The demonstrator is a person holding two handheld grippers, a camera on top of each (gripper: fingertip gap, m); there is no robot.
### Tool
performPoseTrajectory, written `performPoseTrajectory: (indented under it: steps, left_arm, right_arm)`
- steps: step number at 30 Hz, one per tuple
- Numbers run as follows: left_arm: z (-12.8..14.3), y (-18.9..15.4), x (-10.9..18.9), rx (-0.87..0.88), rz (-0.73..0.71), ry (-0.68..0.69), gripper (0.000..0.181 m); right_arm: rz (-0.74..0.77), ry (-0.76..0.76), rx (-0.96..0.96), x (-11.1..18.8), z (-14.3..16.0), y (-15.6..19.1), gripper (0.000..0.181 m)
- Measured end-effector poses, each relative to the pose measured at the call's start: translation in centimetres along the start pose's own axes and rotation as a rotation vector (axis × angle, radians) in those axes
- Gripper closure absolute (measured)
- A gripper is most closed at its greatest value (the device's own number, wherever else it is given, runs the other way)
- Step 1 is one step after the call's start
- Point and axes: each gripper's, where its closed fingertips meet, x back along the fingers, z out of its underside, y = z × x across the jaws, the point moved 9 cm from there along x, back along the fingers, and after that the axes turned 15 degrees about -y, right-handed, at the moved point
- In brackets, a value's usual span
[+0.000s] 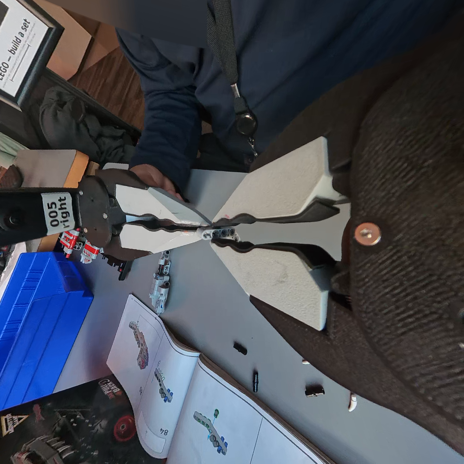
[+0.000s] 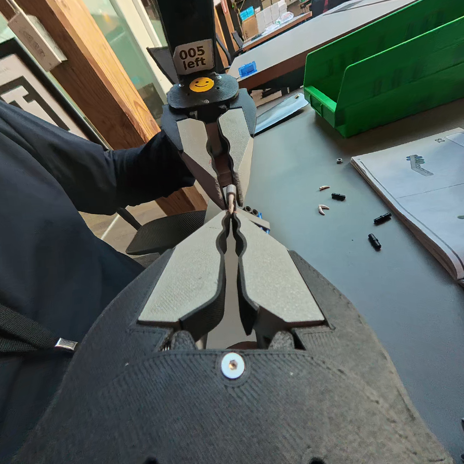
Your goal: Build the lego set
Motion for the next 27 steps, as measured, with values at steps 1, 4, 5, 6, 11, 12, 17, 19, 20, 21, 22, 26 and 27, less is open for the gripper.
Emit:
performPoseTrajectory:
  steps: [1, 4, 5, 6, 11, 12, 17, 19, 20, 21, 22, 26, 27]
  left_arm:
    - [0.0, 0.0, 0.0, -0.001, -0.002, -0.002, 0.175]
    - [-0.23, 0.15, 0.01, 0.021, -0.016, -0.024, 0.176]
    - [-0.28, 0.12, 0.02, 0.022, -0.014, -0.032, 0.176]
    - [-0.31, 0.09, 0.01, 0.02, -0.014, -0.038, 0.176]
    - [-0.39, 0.21, 0.04, 0.06, -0.013, -0.061, 0.176]
    - [-0.37, 0.25, 0.04, 0.06, -0.018, -0.062, 0.176]
    - [-0.33, 0.24, 0.0, 0.075, -0.017, -0.079, 0.176]
    - [-0.34, 0.19, 0.0, 0.078, -0.013, -0.087, 0.176]
    - [-0.34, 0.18, 0.0, 0.081, -0.013, -0.089, 0.176]
    - [-0.33, 0.19, 0.0, 0.082, -0.013, -0.092, 0.176]
    - [-0.32, 0.2, -0.01, 0.084, -0.013, -0.093, 0.176]
    - [-0.22, 0.29, -0.08, 0.092, -0.013, -0.093, 0.176]
    - [-0.14, 0.29, -0.13, 0.095, -0.01, -0.091, 0.176]
  right_arm:
    - [0.001, -0.012, 0.004, 0.03, -0.04, -0.01, 0.181]
    - [0.004, -0.073, -0.032, 0.15, -0.03, -0.29, 0.181]
    - [-0.002, -0.092, -0.046, 0.21, 0.0, -0.33, 0.181]
    - [-0.003, -0.103, -0.051, 0.24, -0.03, -0.3, 0.181]
    - [0.018, -0.122, 0.002, 0.27, -0.18, -0.12, 0.181]
    - [0.026, -0.124, 0.008, 0.26, -0.18, -0.12, 0.181]
    - [0.021, -0.142, 0.001, 0.35, -0.15, -0.13, 0.181]
    - [0.019, -0.149, -0.009, 0.41, -0.13, -0.16, 0.179]
    - [0.02, -0.149, -0.006, 0.43, -0.13, -0.16, 0.179]
    - [0.02, -0.15, -0.003, 0.43, -0.12, -0.13, 0.18]
    - [0.023, -0.151, 0.002, 0.45, -0.12, -0.14, 0.18]
    - [0.01, -0.166, 0.0, 0.62, -0.21, -0.13, 0.175]
    - [0.012, -0.167, -0.002, 0.65, -0.21, -0.17, 0.175]
